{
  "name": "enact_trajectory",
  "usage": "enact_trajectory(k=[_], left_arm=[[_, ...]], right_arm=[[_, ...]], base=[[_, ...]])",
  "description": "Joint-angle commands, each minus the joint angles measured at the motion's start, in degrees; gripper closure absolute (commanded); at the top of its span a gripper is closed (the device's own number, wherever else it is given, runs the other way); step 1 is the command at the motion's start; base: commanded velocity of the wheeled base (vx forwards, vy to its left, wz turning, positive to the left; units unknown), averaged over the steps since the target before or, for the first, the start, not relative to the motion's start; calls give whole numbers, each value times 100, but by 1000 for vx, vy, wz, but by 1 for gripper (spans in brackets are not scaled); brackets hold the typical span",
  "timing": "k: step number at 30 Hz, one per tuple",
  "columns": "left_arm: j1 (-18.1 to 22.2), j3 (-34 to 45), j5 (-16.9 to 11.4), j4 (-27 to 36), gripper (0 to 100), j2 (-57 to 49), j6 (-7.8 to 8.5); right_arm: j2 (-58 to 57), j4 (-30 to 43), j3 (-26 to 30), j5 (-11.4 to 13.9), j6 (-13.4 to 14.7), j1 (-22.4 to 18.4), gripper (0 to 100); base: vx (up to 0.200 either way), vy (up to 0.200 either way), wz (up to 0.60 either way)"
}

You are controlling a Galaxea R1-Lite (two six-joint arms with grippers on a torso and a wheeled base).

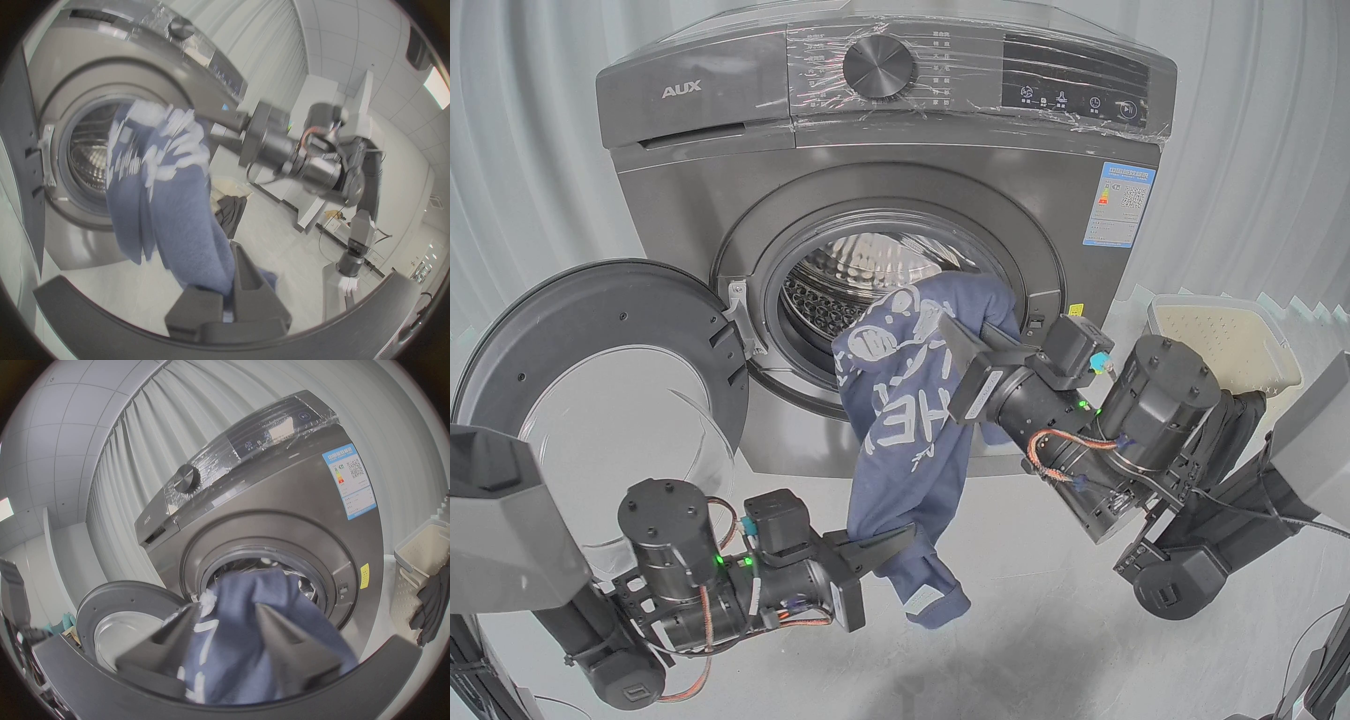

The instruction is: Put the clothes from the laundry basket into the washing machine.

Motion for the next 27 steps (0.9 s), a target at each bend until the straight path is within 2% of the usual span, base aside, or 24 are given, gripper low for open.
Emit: enact_trajectory(k=[1,4,6,8,16,27], left_arm=[[-86,328,-19,-91,100,-994,-15],[19,301,-28,-91,100,-1231,-59],[178,231,-54,-91,100,-1389,-190],[248,90,-45,-91,100,-1424,-243],[380,-252,-1,-91,100,-1240,-410],[476,-270,-1,-91,100,-1292,-445]], right_arm=[[164,-41,364,21,-25,-1,0],[155,3,646,21,-51,-10,0],[120,56,1023,56,-86,-10,0],[102,56,1234,92,-139,-10,0],[49,214,1384,92,-139,-300,0],[93,196,1929,100,-139,-326,0]], base=[[0,0,0],[0,0,0],[0,0,0],[0,0,0],[0,0,0],[0,0,0]])
